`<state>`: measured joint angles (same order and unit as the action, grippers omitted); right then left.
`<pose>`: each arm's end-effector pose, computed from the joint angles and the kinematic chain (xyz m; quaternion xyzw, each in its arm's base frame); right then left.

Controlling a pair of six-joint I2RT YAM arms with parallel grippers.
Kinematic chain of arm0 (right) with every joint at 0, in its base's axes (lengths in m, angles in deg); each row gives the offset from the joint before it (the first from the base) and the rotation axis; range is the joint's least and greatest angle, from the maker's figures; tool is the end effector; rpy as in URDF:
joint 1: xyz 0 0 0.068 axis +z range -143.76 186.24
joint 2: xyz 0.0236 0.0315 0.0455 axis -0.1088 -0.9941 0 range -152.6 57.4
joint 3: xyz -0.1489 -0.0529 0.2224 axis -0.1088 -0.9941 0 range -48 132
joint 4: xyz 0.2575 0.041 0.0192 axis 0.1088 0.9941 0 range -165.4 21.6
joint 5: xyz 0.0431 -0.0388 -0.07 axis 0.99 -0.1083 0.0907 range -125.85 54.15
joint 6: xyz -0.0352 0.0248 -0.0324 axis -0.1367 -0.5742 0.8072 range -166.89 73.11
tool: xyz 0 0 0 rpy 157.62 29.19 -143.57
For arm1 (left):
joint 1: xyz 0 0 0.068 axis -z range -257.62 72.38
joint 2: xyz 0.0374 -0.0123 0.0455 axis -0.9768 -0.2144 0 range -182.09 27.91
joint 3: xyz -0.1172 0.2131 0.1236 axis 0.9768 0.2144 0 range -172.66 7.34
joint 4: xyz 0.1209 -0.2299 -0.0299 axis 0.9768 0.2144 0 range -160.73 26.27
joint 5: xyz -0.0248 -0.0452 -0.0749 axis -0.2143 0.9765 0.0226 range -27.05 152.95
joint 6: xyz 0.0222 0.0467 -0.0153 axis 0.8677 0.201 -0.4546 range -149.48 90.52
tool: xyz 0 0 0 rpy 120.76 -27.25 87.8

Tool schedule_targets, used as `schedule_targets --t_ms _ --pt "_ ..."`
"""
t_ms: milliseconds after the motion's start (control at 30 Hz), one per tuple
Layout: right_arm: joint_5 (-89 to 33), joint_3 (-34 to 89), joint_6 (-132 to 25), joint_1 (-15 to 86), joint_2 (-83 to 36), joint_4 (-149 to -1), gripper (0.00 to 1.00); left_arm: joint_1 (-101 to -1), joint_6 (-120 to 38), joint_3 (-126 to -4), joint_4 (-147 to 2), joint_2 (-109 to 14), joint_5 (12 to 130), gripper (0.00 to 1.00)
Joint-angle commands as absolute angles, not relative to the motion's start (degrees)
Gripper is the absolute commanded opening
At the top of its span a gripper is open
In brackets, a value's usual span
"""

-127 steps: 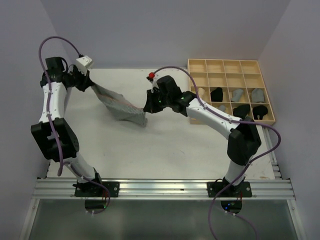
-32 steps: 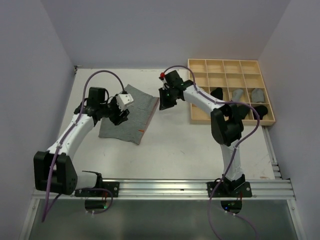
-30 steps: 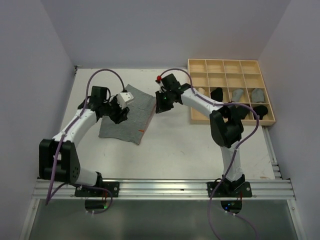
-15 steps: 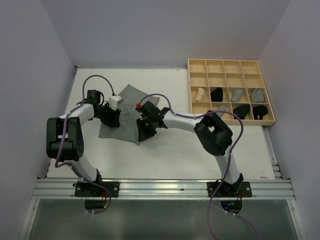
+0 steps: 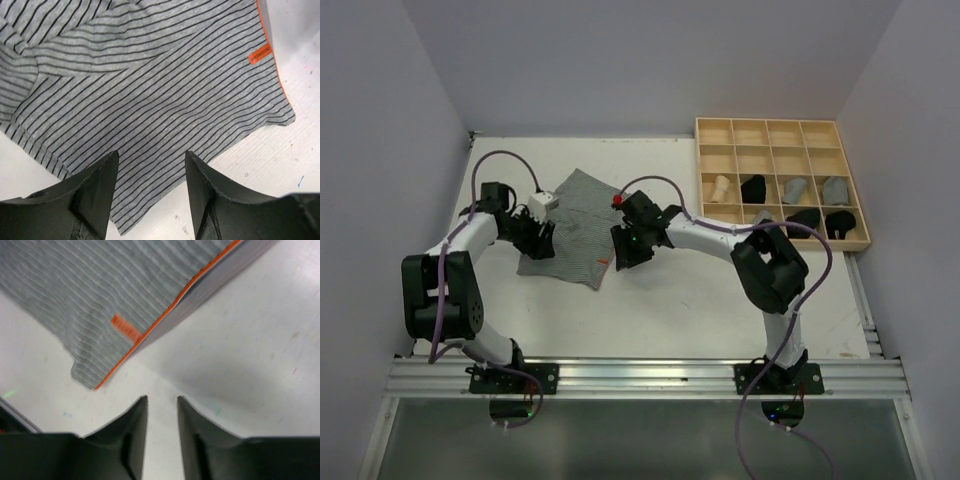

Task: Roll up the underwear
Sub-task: Fold the underwear

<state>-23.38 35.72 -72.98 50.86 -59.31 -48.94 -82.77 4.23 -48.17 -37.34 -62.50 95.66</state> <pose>0.3023 0.3090 0.1727 -0.1826 0.9419 0.2369 0.1530 0.2962 0.0073 0.1900 0.2839 0.9002 -0.2007 0.2624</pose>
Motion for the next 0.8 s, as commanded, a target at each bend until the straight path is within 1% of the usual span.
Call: schedule_targets --t_ms 0,67,133,300,500,667,767 --pt "-23.98 30.76 -73.07 57.21 -51.77 -54.45 0.40 -85.17 6.73 -49.09 -34.87 -61.21 97.32 0.59" --pt "-28.71 29.87 -72.38 62.13 -51.41 -55.97 0.47 -85.79 6.90 -49.18 -34.61 -61.30 97.58 0.61" --pt "-34.41 31.44 -69.14 66.25 -52.46 -55.46 0.50 -86.85 7.25 -50.05 -33.65 -61.91 98.54 0.61" --pt "-46.30 39.00 -58.25 70.84 -58.60 -50.89 0.52 -88.69 8.92 -52.16 -31.44 -63.94 100.04 0.63" --pt "-53.86 42.61 -51.12 72.34 -62.48 -49.21 0.52 -89.13 10.86 -53.74 -29.86 -65.52 101.18 0.63" --pt "-53.34 44.28 -48.12 72.69 -65.64 -48.86 0.50 -89.05 11.30 -54.97 -29.16 -67.45 101.27 0.63" --pt "-51.85 44.28 -45.50 72.78 -67.05 -48.77 0.41 -89.22 11.47 -55.33 -28.81 -68.42 101.62 0.63"
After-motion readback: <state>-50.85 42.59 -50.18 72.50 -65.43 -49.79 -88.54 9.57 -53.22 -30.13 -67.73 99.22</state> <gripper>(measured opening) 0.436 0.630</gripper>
